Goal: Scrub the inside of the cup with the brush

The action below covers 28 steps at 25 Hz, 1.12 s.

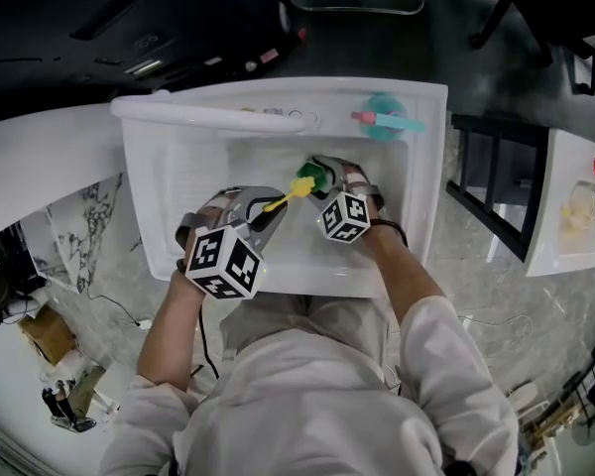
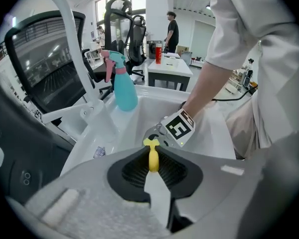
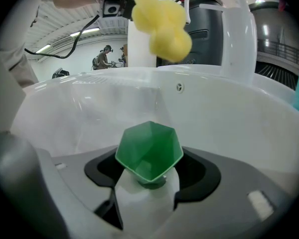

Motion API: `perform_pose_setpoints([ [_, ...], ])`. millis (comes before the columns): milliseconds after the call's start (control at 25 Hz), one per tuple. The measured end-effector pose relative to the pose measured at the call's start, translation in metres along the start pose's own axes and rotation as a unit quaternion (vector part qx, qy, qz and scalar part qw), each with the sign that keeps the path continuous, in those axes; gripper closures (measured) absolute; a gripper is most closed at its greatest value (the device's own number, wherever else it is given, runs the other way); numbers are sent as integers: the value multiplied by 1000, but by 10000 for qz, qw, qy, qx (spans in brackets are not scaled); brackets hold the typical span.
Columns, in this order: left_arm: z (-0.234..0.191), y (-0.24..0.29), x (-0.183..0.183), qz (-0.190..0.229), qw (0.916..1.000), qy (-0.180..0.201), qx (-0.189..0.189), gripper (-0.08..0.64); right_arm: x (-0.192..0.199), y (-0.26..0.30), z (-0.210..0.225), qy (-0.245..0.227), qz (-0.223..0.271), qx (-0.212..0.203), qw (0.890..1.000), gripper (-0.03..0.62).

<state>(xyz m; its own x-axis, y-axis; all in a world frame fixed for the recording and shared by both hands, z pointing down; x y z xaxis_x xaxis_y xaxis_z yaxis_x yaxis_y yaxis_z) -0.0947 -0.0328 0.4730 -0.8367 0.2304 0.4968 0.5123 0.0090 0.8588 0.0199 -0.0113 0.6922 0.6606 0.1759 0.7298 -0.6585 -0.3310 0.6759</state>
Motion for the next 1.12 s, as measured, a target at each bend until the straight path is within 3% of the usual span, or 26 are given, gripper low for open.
perform_pose_setpoints([
  [560,11,-64,6,1097,9913,-605,-399,520,0,0,0,-12,-35,-6,10000,287],
  [1120,21,-100,12,1668,9811,-792,-578,520,-2,1,0,-8,-127,-27,9999,260],
])
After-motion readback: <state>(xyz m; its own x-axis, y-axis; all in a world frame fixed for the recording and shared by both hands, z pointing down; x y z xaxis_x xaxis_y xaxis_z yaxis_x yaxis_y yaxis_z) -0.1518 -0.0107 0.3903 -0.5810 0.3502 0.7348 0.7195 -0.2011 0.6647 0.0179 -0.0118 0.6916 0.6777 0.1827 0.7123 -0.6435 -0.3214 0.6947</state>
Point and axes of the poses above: the fingertips, and each gripper's own axes: y forward along the fingers, z to its right, x out of its underside, the point moved 10 cm from there along -y, backward along the fingers, and after that the axes turned 7 degrees about x, right-handed, at the moved point
